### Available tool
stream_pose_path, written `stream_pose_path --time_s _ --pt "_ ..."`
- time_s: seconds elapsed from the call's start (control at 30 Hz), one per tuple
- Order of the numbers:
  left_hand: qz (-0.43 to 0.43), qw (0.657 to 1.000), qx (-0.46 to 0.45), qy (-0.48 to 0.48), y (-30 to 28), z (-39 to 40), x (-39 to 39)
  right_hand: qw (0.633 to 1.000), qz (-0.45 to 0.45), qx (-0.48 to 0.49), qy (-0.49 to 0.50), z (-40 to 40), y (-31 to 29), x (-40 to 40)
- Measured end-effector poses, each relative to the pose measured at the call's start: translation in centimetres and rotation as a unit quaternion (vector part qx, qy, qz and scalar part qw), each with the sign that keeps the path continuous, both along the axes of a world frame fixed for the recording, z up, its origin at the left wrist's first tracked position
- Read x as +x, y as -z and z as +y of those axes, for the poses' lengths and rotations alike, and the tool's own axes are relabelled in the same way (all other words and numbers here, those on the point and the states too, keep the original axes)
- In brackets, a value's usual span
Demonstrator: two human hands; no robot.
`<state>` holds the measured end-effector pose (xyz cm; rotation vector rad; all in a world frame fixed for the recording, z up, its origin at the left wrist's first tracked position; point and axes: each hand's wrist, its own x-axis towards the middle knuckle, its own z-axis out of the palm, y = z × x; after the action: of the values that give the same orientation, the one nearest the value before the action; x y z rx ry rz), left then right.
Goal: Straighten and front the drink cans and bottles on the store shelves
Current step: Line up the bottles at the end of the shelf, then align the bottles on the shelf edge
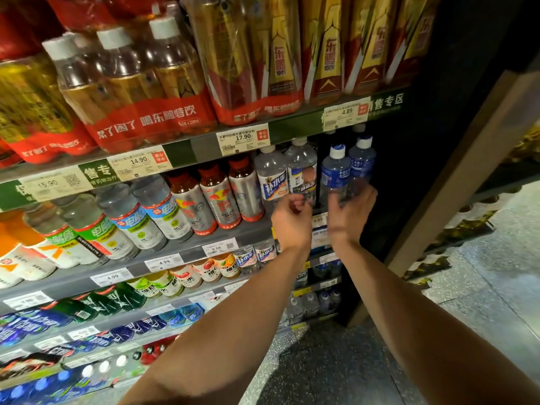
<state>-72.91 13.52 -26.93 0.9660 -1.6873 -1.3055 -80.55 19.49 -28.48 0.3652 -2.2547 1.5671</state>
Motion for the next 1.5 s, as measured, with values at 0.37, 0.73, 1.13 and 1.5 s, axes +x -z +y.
stream_pose_path --time_s 0.37,0.73,1.13,1.5 --pt "-0.105 0.994 -0.021 0.022 0.8 3.9 -6.0 0.984 -0.167 0.006 -0.059 1.9 1.1 -6.8" --pt "-0.132 0.989 -0.061 -0.008 -0.1 3.9 -7.8 0.983 -0.160 0.051 -0.080 1.7 1.1 -8.5" --pt "-0.043 0.998 0.038 0.040 0.1 3.6 -3.0 0.995 -0.087 -0.009 -0.051 2.6 2.1 -1.0" --pt "-0.072 0.994 0.045 0.070 4.0 -0.8 16.1 0.968 -0.159 0.044 -0.188 -1.3 5.3 16.2"
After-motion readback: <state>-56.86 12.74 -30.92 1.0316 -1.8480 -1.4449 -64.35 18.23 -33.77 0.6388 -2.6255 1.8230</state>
